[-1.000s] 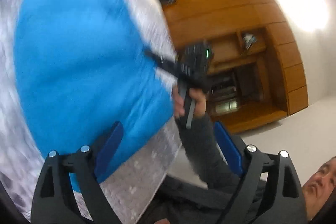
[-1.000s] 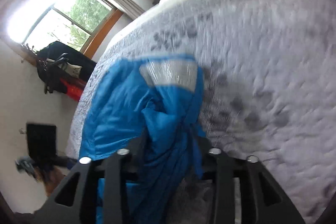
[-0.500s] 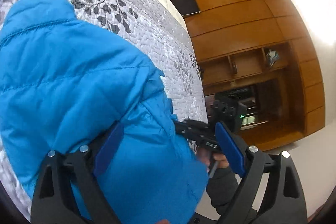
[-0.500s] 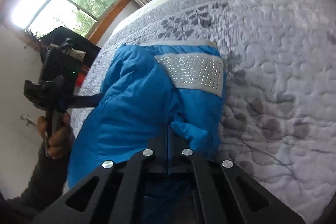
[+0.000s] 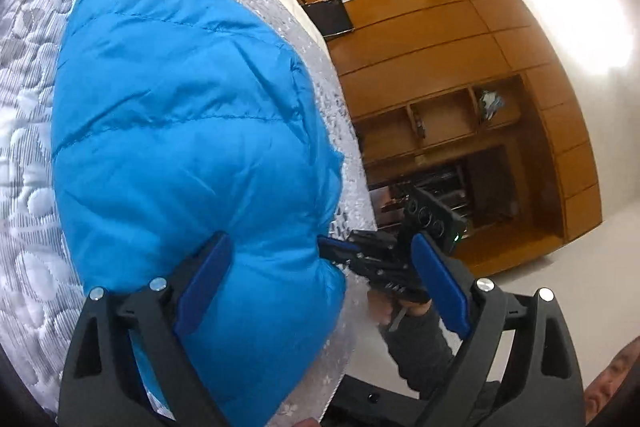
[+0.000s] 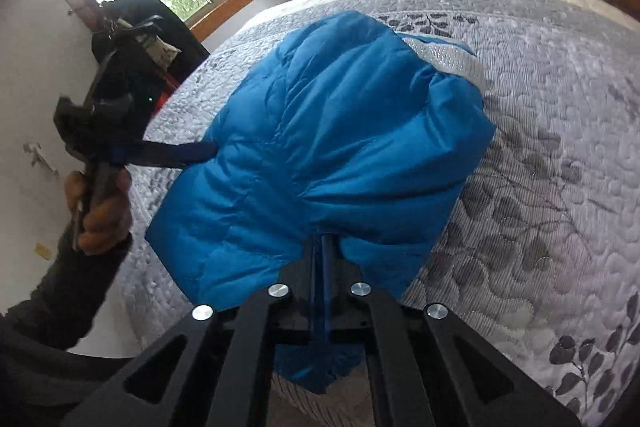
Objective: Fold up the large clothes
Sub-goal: 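Open both grippers and pull them back from the folded jacket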
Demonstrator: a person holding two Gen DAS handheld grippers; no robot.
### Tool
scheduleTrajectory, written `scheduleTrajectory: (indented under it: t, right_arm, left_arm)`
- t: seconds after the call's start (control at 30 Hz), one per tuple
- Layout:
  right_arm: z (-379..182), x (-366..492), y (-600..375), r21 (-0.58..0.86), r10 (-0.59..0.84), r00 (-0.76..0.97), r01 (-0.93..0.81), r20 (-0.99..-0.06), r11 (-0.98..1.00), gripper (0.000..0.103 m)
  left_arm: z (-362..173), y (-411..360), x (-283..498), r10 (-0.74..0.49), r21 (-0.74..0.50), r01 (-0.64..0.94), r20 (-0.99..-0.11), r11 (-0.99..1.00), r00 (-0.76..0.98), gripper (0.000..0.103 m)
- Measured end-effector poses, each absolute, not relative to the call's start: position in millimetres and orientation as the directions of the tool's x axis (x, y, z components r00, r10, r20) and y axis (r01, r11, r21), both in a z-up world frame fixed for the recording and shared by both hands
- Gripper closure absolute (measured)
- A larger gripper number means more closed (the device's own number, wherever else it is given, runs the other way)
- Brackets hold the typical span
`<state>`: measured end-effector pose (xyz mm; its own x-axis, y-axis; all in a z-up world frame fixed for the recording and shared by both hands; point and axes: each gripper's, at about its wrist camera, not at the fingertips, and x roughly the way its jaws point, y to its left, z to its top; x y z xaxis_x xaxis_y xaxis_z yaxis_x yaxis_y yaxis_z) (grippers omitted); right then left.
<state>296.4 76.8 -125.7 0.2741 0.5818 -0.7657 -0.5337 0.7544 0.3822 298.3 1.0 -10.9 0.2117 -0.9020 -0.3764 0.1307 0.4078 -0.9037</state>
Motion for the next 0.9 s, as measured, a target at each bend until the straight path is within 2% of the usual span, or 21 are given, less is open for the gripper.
scheduleTrajectory:
  t: [0.07, 0.13, 0.17, 0.27, 0.4, 0.5, 0.53, 0.6, 0.63, 0.67, 0.73, 0.83, 0.9]
  right_arm:
    - [-121, 293, 77, 0.365, 0.569, 0.289, -0.533, -0.77, 0.764, 0.103]
    - [-107, 284, 73, 0.342, 0.564, 0.333, -0.535, -0.756, 0.773, 0.101]
    - [-97, 276, 68, 0.345, 0.576, 0.353, -0.537, -0.737, 0.77, 0.096]
    - [-82, 252, 65, 0.381, 0.624, 0.35, -0.555, -0.699, 0.739, 0.096]
    - [-113, 246, 77, 0.305, 0.542, 0.337, -0.552, -0.77, 0.776, 0.096]
    - [-122, 249, 67, 0.342, 0.555, 0.326, -0.526, -0.765, 0.779, 0.097]
    - [-114, 242, 62, 0.35, 0.566, 0.341, -0.521, -0.751, 0.778, 0.093]
    - [-99, 229, 56, 0.348, 0.573, 0.377, -0.517, -0.728, 0.782, 0.079]
    - [-89, 216, 50, 0.339, 0.571, 0.415, -0.509, -0.709, 0.791, 0.056]
    - [-82, 205, 46, 0.317, 0.555, 0.452, -0.5, -0.699, 0.806, 0.029]
    - [-67, 171, 39, 0.198, 0.453, 0.587, -0.447, -0.671, 0.872, 0.003]
    - [-61, 127, 43, -0.018, 0.227, 0.738, -0.308, -0.635, 0.951, 0.004]
    - [-62, 102, 55, -0.163, 0.083, 0.804, -0.219, -0.589, 0.962, 0.004]
  left_arm:
    - [-2, 7, 293, -0.894, -0.898, 0.134, -0.381, 0.418, 0.234, 0.013]
    - [15, 13, 282, -0.9, -0.902, 0.165, -0.351, 0.399, 0.258, 0.012]
    - [20, 15, 275, -0.903, -0.903, 0.178, -0.34, 0.392, 0.264, 0.012]
    - [29, 12, 245, -0.911, -0.896, 0.215, -0.337, 0.388, 0.24, 0.011]
    - [6, -4, 232, -0.883, -0.865, 0.204, -0.419, 0.459, 0.209, 0.011]
    - [-7, 1, 235, -0.892, -0.889, 0.16, -0.388, 0.428, 0.23, 0.011]
    - [-3, 7, 230, -0.892, -0.895, 0.154, -0.375, 0.419, 0.251, 0.01]
    - [13, 18, 215, -0.88, -0.891, 0.164, -0.36, 0.422, 0.31, 0.003]
    - [21, 22, 204, -0.864, -0.878, 0.176, -0.369, 0.445, 0.343, 0.003]
    - [32, 25, 191, -0.831, -0.846, 0.189, -0.403, 0.498, 0.385, 0.003]
    - [56, 27, 153, -0.659, -0.677, 0.196, -0.539, 0.71, 0.525, 0.003]
    - [78, 12, 102, -0.362, -0.389, 0.119, -0.644, 0.914, 0.673, 0.003]
    - [82, -2, 74, -0.212, -0.251, 0.052, -0.665, 0.967, 0.716, 0.003]
